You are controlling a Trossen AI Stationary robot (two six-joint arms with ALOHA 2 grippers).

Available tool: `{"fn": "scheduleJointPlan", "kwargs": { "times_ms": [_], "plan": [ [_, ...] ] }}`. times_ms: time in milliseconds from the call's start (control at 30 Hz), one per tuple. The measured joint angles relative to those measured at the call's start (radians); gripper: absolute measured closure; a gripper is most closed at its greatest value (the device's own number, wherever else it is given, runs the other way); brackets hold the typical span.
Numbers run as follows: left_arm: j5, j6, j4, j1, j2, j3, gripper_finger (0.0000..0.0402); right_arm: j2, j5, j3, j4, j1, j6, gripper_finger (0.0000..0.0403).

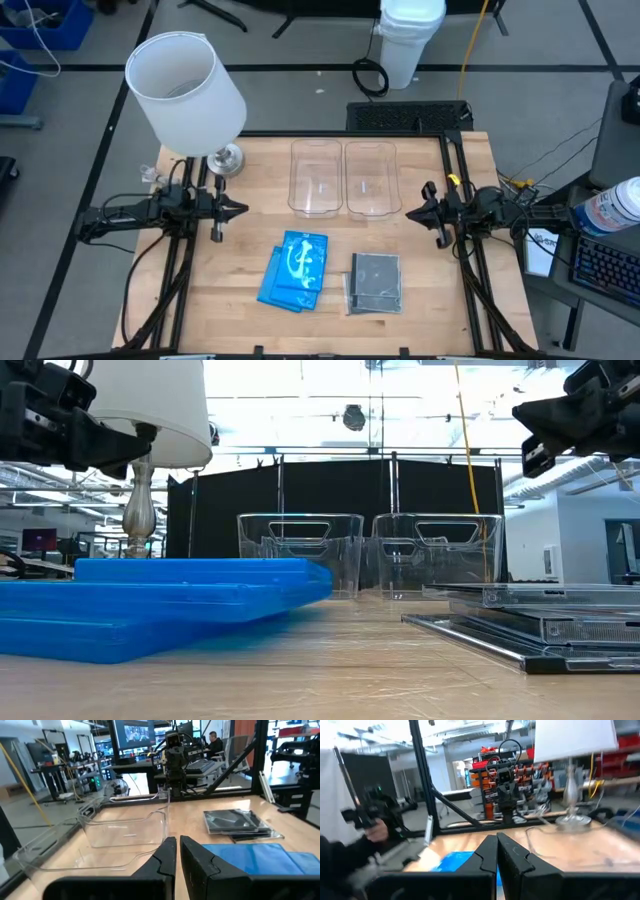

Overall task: Pick & place jewel cases by type
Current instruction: Put the top black CD case into the right transparent bin

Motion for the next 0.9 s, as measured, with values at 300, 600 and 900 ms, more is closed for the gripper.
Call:
{"fn": "scheduleJointPlan", "kwargs": {
  "times_ms": [300,600,900],
  "plan": [
    [-0.019,-0.123,0.042,-0.001,0.012,0.0,0.0369,0.0,0.002,0.0,0.0,0.0,-0.015,0.0403],
    [0.0,-0.053,0.315,-0.101,0.273,0.003,0.0369,0.0,0.0,0.0,-0.058,0.0,0.035,0.0403],
    [-0.079,-0.072,0.372,-0.216,0.757,0.212,0.0369,0.0,0.0,0.0,-0.113,0.0,0.035,0.0403]
  ]
}}
